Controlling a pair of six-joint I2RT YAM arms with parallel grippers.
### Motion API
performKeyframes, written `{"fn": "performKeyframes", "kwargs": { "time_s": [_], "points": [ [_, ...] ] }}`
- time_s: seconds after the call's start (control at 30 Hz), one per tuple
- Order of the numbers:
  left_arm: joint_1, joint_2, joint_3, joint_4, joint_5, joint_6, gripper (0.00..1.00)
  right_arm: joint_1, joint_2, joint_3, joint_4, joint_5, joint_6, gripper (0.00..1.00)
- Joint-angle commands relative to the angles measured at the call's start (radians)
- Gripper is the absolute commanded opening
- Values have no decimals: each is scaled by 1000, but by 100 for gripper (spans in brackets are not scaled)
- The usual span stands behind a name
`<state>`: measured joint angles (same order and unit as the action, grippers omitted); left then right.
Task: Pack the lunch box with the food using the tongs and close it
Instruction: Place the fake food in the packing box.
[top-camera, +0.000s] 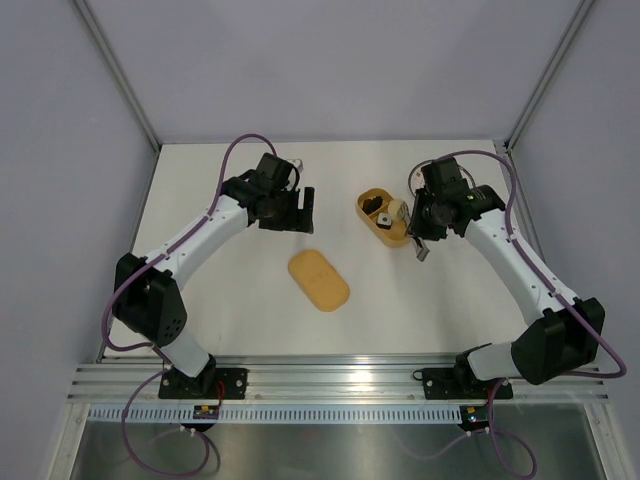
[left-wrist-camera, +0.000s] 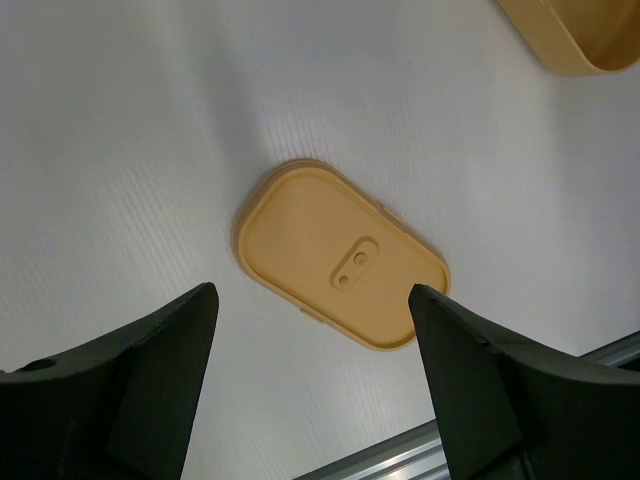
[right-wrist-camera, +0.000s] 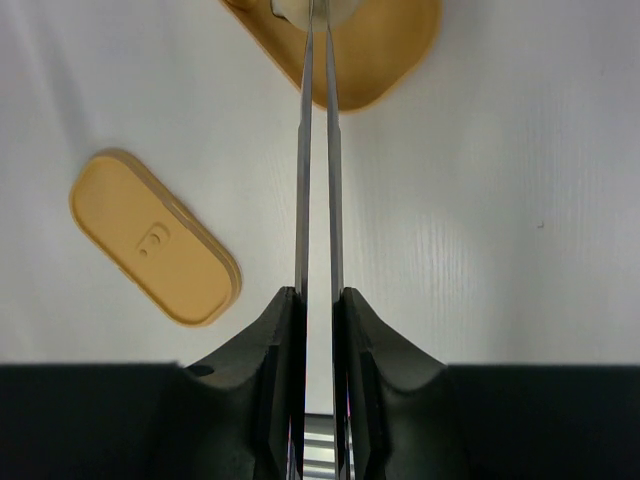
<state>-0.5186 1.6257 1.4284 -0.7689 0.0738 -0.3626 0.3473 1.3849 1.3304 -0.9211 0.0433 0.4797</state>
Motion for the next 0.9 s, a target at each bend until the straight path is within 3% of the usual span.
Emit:
{"fn": "performKeyframes", "kwargs": {
  "time_s": [0.0, 0.87],
  "points": [
    [6, -41, 15, 23, -16, 16, 81, 16, -6, -20, -7, -14, 25, 3],
    [9, -23, 32, 17, -5, 14, 81, 19, 104, -11, -65, 84, -3, 3]
  ]
}}
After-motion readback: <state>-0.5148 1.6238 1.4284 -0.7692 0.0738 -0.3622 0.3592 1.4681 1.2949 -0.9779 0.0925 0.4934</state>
